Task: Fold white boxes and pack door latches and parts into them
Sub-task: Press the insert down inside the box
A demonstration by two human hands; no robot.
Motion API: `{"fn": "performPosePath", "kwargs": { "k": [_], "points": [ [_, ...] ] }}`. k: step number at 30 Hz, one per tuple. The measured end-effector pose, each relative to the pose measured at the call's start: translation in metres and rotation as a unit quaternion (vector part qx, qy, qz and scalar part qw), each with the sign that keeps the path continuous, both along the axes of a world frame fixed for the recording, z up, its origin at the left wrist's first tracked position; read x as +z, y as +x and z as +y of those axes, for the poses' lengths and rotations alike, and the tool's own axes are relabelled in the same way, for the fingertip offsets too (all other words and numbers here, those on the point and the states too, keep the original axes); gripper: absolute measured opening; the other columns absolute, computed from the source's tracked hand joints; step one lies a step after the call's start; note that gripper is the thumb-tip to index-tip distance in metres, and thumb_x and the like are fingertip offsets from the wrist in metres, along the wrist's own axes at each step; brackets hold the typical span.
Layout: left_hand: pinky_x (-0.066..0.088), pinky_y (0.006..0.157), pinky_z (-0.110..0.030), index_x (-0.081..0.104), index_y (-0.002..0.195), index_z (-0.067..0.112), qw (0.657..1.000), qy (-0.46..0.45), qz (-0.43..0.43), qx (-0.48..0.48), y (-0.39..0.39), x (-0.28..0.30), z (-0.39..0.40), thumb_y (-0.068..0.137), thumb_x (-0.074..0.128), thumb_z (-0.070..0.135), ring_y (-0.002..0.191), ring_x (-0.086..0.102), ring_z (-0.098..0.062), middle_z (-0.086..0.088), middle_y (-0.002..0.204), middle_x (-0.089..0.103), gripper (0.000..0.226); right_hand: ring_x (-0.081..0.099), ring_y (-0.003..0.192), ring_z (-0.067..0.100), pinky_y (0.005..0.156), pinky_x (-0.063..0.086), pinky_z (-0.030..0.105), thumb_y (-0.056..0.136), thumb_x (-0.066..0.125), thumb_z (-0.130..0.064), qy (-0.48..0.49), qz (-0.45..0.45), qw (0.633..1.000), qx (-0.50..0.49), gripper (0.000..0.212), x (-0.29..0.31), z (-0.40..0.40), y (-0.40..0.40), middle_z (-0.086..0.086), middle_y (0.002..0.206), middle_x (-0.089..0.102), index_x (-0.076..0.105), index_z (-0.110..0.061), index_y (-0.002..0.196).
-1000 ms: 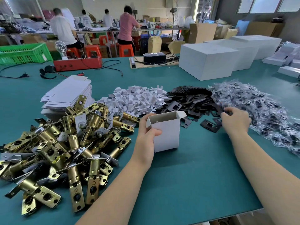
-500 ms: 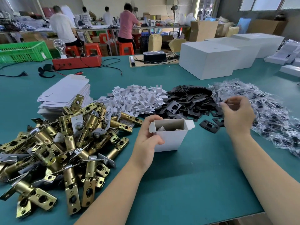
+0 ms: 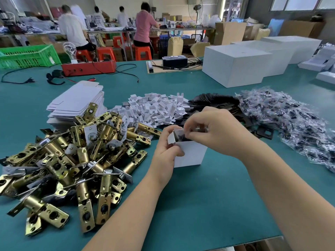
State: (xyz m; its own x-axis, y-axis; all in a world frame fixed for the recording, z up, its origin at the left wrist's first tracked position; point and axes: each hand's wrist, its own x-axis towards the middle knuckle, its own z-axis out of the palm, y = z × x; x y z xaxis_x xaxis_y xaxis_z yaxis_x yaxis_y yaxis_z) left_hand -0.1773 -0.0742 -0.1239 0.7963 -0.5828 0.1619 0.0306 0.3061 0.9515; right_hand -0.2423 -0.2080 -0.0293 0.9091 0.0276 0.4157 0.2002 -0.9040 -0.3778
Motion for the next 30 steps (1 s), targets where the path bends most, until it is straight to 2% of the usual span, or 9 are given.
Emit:
{"fn": "performPosePath", "kwargs": {
  "k": [3, 11, 14, 16, 18, 21, 24, 27, 30],
  "points": [
    [0.032, 0.079, -0.039, 0.064, 0.090, 0.043, 1.000, 0.004, 0.006, 0.009, 0.000, 0.001, 0.000, 0.059, 0.046, 0.005, 0.086, 0.039, -0.024, 0.009, 0.081, 0.060, 0.052, 0.045, 0.085, 0.012, 0.075, 0.042, 0.030, 0.086, 0.061, -0.027, -0.113, -0.003, 0.992, -0.065, 0.012, 0.000, 0.005, 0.001, -0.012, 0.078, 0.058, 0.072, -0.023, 0.085],
    [0.032, 0.078, -0.034, 0.061, 0.093, 0.043, 1.000, 0.011, 0.001, 0.008, 0.000, 0.002, 0.001, 0.060, 0.048, 0.009, 0.086, 0.039, -0.022, 0.000, 0.085, 0.054, 0.049, 0.055, 0.079, 0.022, 0.057, 0.035, 0.025, 0.091, 0.054, -0.033, -0.239, 0.071, 0.961, -0.123, 0.019, 0.015, 0.028, 0.017, -0.002, 0.080, 0.061, 0.070, -0.023, 0.092],
    [0.038, 0.077, -0.022, 0.060, 0.094, 0.045, 1.000, 0.015, -0.011, 0.006, 0.002, -0.001, 0.002, 0.061, 0.048, 0.010, 0.084, 0.043, -0.015, 0.008, 0.085, 0.057, 0.049, 0.050, 0.063, 0.019, 0.048, 0.029, 0.026, 0.093, 0.052, -0.040, -0.221, 0.132, 0.962, -0.088, 0.035, 0.019, 0.027, 0.018, 0.000, 0.063, 0.052, 0.067, -0.018, 0.070],
    [0.041, 0.072, -0.011, 0.057, 0.101, 0.039, 0.999, 0.024, -0.040, -0.007, 0.002, -0.002, 0.001, 0.063, 0.047, 0.009, 0.081, 0.046, -0.007, 0.017, 0.087, 0.061, 0.049, 0.039, 0.051, 0.016, 0.046, 0.024, 0.030, 0.097, 0.038, -0.049, -0.206, 0.185, 0.958, -0.076, 0.055, 0.019, 0.026, 0.012, 0.001, 0.052, 0.040, 0.048, -0.013, 0.056],
    [0.044, 0.074, -0.010, 0.053, 0.108, 0.032, 0.998, 0.027, -0.057, -0.009, 0.002, -0.002, 0.000, 0.065, 0.048, 0.010, 0.084, 0.052, -0.004, 0.019, 0.090, 0.064, 0.048, 0.041, 0.055, 0.015, 0.049, 0.025, 0.030, 0.093, 0.021, -0.060, -0.224, 0.209, 0.950, -0.064, 0.064, 0.018, 0.027, 0.008, -0.001, 0.051, 0.040, 0.046, -0.015, 0.055],
    [0.050, 0.075, -0.019, 0.049, 0.115, 0.023, 0.999, 0.001, -0.048, -0.005, 0.002, 0.000, -0.002, 0.072, 0.057, 0.024, 0.087, 0.063, -0.006, 0.014, 0.091, 0.069, 0.044, 0.044, 0.084, 0.018, 0.066, 0.028, 0.032, 0.075, 0.001, -0.073, -0.291, 0.176, 0.940, -0.027, 0.082, 0.013, 0.032, 0.008, -0.003, 0.062, 0.050, 0.059, -0.017, 0.061],
    [0.049, 0.073, -0.015, 0.049, 0.123, 0.019, 0.999, -0.011, -0.036, 0.007, 0.002, 0.003, -0.001, 0.082, 0.052, 0.025, 0.088, 0.066, -0.004, 0.012, 0.094, 0.071, 0.041, 0.030, 0.084, 0.018, 0.075, 0.022, 0.033, 0.073, -0.002, -0.074, -0.294, 0.129, 0.947, -0.028, 0.090, 0.008, 0.031, 0.013, -0.005, 0.080, 0.035, 0.069, -0.021, 0.081],
    [0.048, 0.079, -0.017, 0.047, 0.127, 0.026, 0.999, -0.007, -0.014, 0.037, 0.001, 0.004, 0.000, 0.079, 0.051, 0.020, 0.093, 0.062, -0.004, 0.010, 0.094, 0.069, 0.048, 0.034, 0.087, 0.017, 0.079, 0.024, 0.032, 0.080, -0.001, -0.074, -0.201, 0.089, 0.975, -0.025, 0.091, -0.001, 0.018, 0.014, -0.007, 0.085, 0.036, 0.072, -0.020, 0.081],
    [0.048, 0.082, -0.016, 0.047, 0.118, 0.033, 0.996, 0.026, -0.031, 0.084, -0.002, 0.003, 0.000, 0.094, 0.057, 0.016, 0.087, 0.061, 0.003, 0.018, 0.084, 0.068, 0.032, 0.048, 0.087, 0.008, 0.079, 0.035, 0.019, 0.093, 0.037, -0.052, 0.127, -0.100, 0.985, -0.060, 0.053, -0.026, -0.004, 0.014, -0.002, 0.086, 0.054, 0.073, -0.014, 0.081]
  ]
}}
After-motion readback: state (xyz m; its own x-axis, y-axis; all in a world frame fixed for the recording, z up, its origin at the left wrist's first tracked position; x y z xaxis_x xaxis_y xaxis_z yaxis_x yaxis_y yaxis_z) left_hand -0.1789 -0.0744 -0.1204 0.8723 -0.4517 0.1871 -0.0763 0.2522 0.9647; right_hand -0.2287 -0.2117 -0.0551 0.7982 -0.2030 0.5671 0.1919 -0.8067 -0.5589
